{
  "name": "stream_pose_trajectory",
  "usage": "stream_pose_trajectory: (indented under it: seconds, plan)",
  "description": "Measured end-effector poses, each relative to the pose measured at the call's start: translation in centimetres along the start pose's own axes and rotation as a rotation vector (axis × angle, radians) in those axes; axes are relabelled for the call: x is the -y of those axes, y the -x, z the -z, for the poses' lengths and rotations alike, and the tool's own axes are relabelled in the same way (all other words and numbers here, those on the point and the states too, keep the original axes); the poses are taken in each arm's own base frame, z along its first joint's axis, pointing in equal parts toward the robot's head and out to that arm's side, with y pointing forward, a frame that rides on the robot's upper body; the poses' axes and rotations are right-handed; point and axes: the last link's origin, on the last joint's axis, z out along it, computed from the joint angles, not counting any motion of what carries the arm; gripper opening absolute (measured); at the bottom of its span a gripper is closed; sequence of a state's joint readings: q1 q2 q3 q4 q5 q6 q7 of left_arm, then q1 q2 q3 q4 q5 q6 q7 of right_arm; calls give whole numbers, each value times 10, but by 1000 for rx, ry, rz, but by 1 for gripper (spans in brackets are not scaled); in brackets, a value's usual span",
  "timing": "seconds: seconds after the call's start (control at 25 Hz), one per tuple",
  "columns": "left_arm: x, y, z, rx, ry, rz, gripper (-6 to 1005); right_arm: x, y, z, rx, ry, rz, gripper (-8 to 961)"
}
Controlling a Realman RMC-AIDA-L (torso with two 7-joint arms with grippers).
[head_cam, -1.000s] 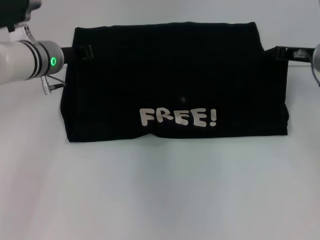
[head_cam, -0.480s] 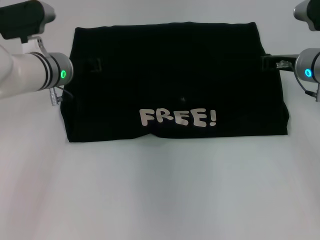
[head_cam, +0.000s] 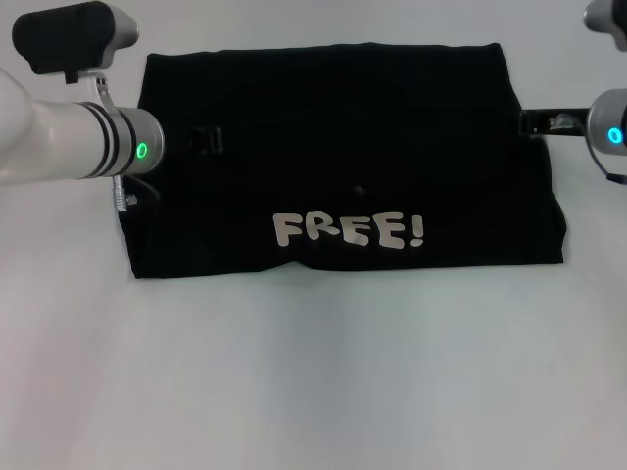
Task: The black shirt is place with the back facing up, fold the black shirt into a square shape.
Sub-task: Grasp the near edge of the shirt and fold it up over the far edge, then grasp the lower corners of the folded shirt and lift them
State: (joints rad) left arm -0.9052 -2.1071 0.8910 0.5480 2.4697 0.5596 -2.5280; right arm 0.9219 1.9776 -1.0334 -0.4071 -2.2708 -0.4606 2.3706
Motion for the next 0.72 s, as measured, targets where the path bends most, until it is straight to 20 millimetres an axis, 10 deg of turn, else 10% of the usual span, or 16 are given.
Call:
stream_pose_trajectory:
  seconds: [0.4, 0.72]
  plan:
    - [25, 1, 51, 156, 174, 263, 395, 4, 10, 25, -106, 155, -99, 693]
    - [71, 25, 92, 198, 312, 422, 458, 12, 14, 41, -207, 212, -189, 750]
